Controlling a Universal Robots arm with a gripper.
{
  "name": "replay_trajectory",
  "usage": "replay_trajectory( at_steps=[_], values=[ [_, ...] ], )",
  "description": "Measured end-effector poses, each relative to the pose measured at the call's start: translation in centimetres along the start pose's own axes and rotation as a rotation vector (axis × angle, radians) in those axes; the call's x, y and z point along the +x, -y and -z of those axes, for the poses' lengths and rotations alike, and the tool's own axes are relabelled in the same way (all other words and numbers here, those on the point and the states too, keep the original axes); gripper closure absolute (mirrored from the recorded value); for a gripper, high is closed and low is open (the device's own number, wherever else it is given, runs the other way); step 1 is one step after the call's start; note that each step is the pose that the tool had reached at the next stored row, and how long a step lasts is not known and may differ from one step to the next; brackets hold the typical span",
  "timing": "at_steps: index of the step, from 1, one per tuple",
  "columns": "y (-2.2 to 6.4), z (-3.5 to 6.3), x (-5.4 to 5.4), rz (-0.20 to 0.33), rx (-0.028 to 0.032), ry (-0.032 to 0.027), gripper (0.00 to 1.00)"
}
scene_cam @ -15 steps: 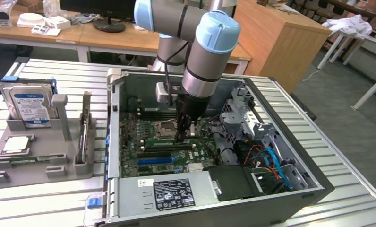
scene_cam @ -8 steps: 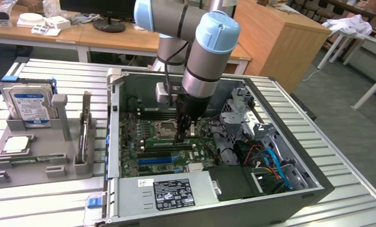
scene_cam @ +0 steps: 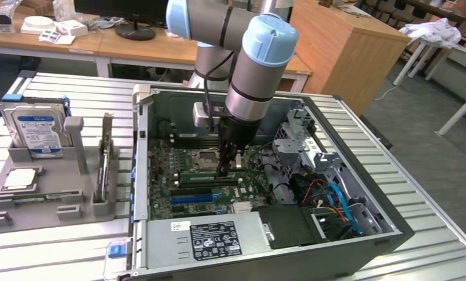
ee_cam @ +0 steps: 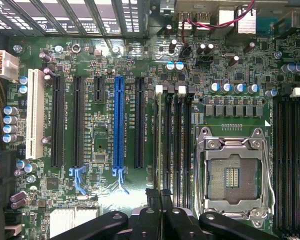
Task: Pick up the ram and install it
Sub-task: 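Insert the ram into the slot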
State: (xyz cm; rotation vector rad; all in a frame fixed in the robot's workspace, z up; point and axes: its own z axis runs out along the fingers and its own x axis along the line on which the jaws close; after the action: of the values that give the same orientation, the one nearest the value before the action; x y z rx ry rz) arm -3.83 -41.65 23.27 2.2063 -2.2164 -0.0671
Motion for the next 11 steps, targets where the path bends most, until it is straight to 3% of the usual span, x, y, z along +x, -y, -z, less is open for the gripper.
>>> replay_trajectory(
  at_steps=[11],
  values=[
    [0.0,-0.11,0.0,0.0,0.0001,0.0,0.88]
  ],
)
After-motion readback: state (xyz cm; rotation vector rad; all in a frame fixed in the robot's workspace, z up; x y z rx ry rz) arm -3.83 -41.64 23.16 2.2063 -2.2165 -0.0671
